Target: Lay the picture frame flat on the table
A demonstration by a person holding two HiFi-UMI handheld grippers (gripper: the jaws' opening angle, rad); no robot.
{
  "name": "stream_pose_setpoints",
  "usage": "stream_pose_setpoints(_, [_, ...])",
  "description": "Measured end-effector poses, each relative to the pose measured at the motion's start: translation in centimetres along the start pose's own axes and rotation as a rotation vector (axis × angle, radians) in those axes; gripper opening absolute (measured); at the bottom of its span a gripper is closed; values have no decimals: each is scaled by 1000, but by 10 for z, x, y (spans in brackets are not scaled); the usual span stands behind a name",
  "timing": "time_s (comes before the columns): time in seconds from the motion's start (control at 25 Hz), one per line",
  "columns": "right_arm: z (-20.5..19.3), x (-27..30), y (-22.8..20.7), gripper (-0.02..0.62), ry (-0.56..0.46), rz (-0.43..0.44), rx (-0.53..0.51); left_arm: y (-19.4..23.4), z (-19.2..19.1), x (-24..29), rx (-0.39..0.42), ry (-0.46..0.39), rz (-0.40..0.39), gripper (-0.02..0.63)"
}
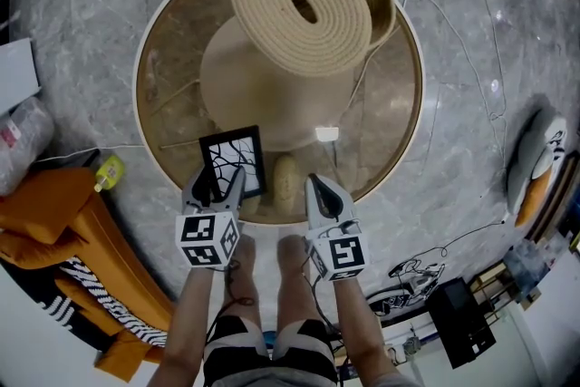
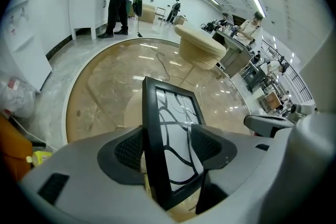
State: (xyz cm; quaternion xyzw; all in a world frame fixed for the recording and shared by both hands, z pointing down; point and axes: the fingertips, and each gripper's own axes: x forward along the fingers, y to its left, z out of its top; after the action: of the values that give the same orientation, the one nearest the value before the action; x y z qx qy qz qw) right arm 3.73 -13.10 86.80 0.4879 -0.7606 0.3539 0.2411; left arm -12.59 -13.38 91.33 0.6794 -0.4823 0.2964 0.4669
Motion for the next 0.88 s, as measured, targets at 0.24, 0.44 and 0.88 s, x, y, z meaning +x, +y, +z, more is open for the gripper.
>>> stream_pose_setpoints(0.24, [-2,0,-1,0,-2,-3,8,4,0,2,31,-2,63,291])
stream_pose_setpoints(0.44, [-2,-2,-1,0,-3,-6,10,3,-2,4,108,-6,120,291])
stream_pose_setpoints(0.88, [23,-15,6,0,-42,-9,-11,5,20,-16,112,-37,125,290])
